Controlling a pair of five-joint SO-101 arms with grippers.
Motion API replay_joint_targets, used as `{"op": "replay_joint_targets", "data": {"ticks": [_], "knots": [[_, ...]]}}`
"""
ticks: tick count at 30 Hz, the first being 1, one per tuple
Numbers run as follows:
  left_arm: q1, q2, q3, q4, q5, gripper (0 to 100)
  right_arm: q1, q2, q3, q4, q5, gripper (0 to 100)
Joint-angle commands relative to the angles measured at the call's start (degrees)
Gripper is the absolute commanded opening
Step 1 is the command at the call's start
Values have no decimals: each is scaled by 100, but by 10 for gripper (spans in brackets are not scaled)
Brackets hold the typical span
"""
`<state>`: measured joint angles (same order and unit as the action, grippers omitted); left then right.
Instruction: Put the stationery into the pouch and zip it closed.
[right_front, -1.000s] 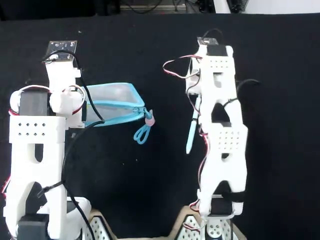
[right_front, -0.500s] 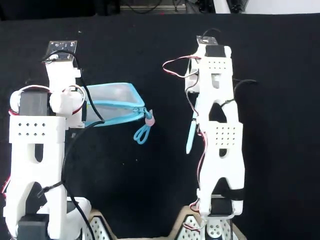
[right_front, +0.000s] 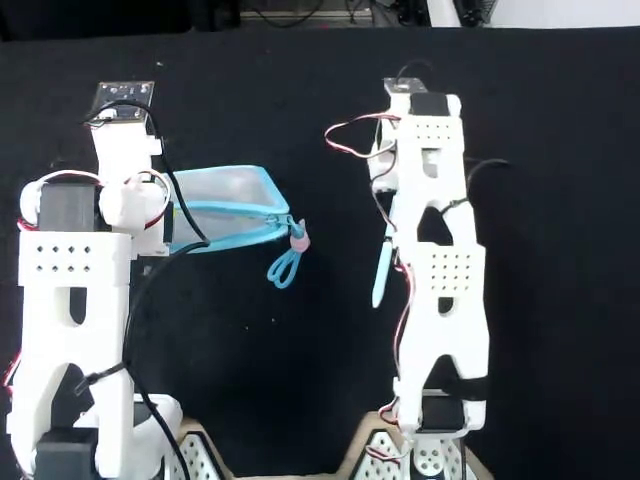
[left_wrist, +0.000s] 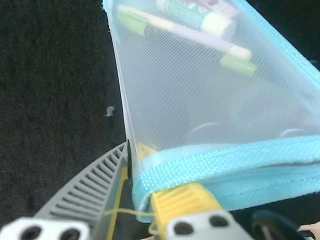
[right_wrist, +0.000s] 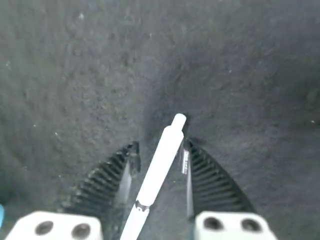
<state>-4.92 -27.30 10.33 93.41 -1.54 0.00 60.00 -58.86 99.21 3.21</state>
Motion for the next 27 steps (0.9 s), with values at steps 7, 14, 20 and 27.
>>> {"op": "replay_joint_targets", "data": {"ticks": [7,14,20,27], "knots": [[13,18,127,26,62,30,-176,-75,-40,158,123,123],[13,18,127,26,62,30,-167,-75,-40,158,615,22],[4,18,127,26,62,30,-149,-92,-84,158,624,9],[4,18,127,26,62,30,-149,-145,-92,176,589,11]]}}
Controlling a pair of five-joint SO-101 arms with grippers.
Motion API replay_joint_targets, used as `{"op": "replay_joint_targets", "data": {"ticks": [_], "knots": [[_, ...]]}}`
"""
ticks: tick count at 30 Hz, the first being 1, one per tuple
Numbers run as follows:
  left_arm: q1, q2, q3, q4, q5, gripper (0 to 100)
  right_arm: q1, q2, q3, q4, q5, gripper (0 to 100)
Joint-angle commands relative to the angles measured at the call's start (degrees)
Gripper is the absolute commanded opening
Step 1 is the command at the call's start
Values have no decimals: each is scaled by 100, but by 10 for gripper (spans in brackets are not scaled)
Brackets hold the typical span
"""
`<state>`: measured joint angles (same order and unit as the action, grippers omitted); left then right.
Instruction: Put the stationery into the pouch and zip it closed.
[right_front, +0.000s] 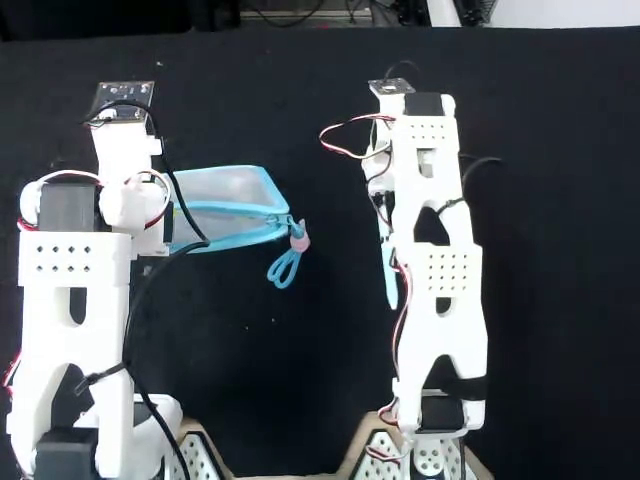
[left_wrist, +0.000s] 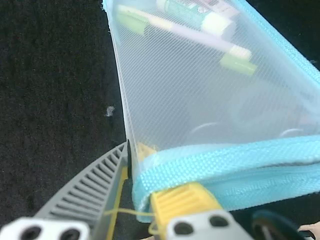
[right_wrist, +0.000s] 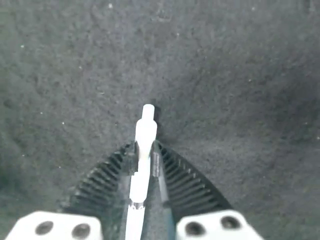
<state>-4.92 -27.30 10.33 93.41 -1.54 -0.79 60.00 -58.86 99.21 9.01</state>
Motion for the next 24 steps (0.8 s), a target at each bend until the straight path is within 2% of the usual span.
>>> {"op": "replay_joint_targets", "data": {"ticks": [1,11,16,24], "knots": [[4,18,127,26,62,30,-70,-215,-40,193,9,11],[4,18,127,0,62,30,-149,-1508,1455,167,88,14],[4,18,127,0,62,30,-149,-1543,1657,167,589,16],[4,18,127,9,62,30,-352,-1297,1631,167,615,198]]}}
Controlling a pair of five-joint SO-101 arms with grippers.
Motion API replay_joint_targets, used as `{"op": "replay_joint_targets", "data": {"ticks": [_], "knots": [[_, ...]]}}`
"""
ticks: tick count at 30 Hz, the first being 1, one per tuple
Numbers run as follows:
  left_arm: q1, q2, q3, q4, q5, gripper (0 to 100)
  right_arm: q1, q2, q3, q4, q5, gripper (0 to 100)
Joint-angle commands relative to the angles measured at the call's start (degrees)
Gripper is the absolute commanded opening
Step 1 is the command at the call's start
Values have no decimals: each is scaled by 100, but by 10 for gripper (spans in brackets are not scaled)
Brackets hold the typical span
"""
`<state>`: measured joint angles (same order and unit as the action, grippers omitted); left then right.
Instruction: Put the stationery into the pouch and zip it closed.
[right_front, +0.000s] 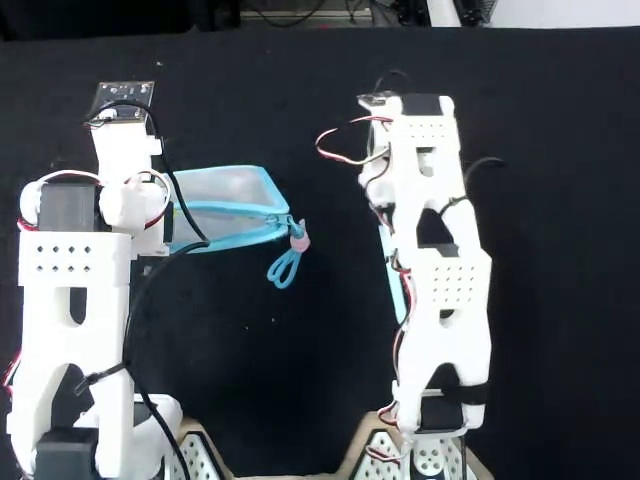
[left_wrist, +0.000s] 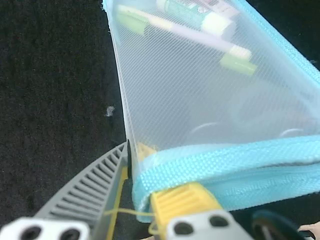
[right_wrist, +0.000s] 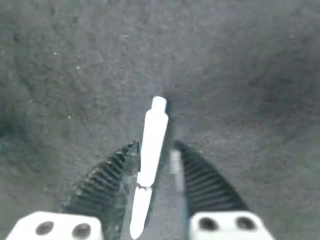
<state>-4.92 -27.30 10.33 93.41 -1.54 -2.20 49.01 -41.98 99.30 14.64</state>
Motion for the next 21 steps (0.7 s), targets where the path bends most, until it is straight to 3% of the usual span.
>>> {"op": "replay_joint_targets", "data": {"ticks": [1,10,17,21], "knots": [[4,18,127,9,62,30,-237,-171,-57,158,53,202],[4,18,127,18,62,30,-229,136,-382,149,70,201],[4,18,127,26,53,30,-141,787,-927,158,624,192],[4,18,127,26,53,30,-79,848,-1121,176,615,28]]}}
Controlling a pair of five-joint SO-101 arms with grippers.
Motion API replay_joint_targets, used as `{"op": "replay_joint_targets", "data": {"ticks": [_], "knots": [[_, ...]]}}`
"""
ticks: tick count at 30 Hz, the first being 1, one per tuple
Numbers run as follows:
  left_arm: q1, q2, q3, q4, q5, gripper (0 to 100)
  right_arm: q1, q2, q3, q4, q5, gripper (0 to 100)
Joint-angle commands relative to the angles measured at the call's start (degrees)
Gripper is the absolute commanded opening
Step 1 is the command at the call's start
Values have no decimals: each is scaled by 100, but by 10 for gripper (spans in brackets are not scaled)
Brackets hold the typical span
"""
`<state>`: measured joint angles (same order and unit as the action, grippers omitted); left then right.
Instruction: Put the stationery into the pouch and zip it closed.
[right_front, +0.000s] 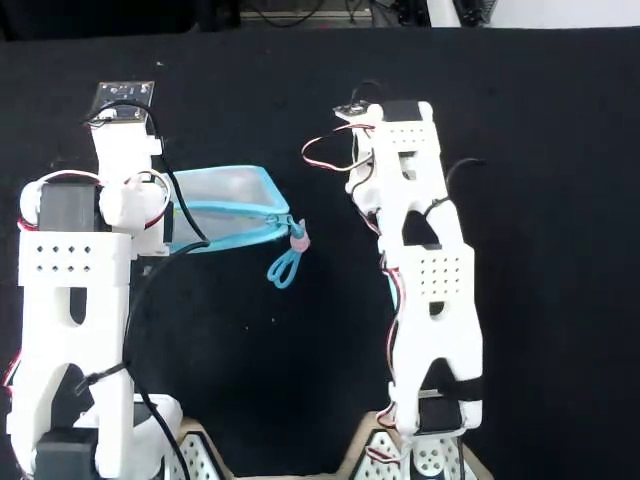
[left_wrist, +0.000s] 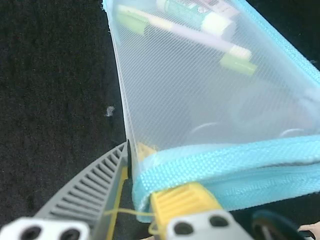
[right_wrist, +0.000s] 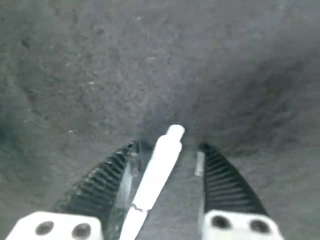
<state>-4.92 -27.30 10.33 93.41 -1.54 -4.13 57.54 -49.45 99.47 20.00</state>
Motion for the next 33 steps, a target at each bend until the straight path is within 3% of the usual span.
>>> {"op": "replay_joint_targets", "data": {"ticks": [1,8,15,22,29,33], "knots": [[4,18,127,26,53,30,123,-13,-382,158,79,5],[4,18,127,18,53,30,141,-365,-215,176,-413,9],[4,18,127,0,53,30,105,-1622,1007,123,-510,10],[4,26,127,0,53,30,105,-2730,2589,-809,-475,11],[4,26,127,0,62,30,62,-2413,2527,-862,88,20],[4,26,127,0,62,30,18,-1877,1921,-360,123,124]]}}
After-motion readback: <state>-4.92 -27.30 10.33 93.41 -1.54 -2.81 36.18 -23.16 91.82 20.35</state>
